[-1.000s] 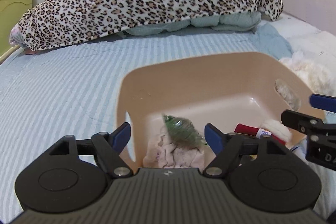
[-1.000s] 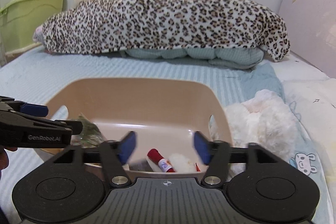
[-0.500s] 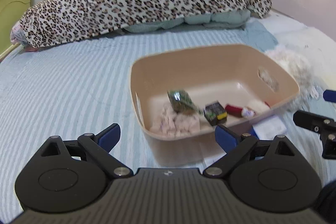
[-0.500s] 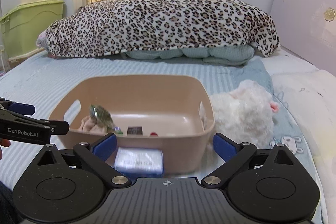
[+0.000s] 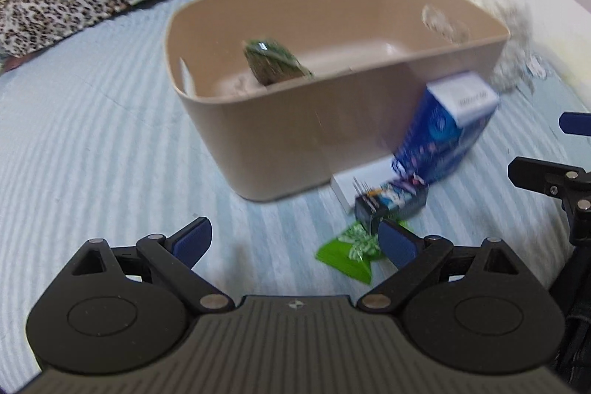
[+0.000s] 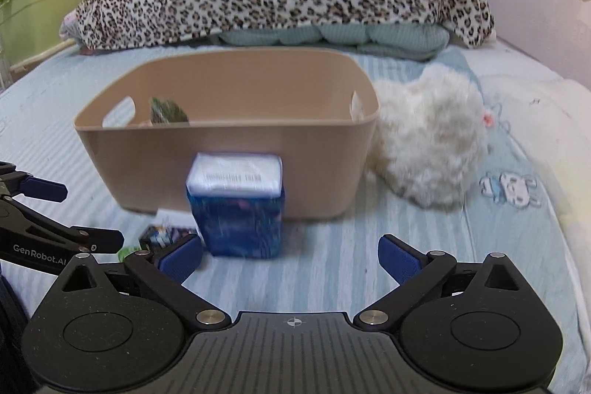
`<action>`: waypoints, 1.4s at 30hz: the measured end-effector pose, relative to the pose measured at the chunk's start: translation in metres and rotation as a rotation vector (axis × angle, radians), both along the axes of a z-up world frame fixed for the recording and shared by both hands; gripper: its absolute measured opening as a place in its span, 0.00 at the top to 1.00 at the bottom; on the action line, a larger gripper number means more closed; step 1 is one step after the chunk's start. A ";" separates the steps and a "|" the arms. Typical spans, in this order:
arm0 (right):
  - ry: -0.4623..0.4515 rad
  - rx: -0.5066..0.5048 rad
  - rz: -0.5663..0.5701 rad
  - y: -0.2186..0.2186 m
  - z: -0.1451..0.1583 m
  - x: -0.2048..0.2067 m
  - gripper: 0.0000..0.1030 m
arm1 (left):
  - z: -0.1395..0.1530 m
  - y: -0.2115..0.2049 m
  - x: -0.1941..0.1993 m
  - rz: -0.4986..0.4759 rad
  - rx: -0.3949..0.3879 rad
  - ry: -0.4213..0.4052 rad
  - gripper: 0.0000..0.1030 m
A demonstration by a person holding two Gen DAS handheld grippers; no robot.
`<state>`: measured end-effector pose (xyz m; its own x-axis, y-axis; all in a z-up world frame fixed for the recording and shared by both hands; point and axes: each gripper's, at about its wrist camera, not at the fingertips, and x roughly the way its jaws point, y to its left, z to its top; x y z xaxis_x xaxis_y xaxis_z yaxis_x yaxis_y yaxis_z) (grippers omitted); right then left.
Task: Organize objects
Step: 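Move the left tool back to the green snack packet and grasp it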
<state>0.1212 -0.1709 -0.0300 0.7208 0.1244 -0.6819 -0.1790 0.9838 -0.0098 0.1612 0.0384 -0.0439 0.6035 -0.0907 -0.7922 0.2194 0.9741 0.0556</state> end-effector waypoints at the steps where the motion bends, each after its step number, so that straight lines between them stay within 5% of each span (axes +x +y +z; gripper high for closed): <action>1: 0.007 0.002 -0.001 -0.001 -0.004 -0.001 0.00 | -0.003 0.000 0.001 -0.005 -0.001 0.007 0.06; 18: 0.085 0.006 -0.011 -0.001 -0.037 0.008 0.00 | -0.040 -0.017 0.013 -0.059 -0.018 0.077 0.07; 24: 0.110 0.013 0.014 0.009 -0.047 0.013 0.00 | -0.038 -0.007 0.014 -0.036 -0.044 0.079 0.19; 30: 0.125 0.014 0.039 0.022 -0.053 0.016 0.00 | -0.035 0.000 0.009 -0.040 -0.037 0.086 0.43; 42: 0.151 0.050 0.095 0.056 -0.061 0.021 0.00 | -0.030 0.032 0.009 0.051 -0.049 0.117 0.50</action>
<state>0.1424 -0.1152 -0.0912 0.5943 0.2233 -0.7726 -0.2667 0.9610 0.0726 0.1704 0.0700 -0.0736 0.5118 -0.1029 -0.8529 0.1718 0.9850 -0.0158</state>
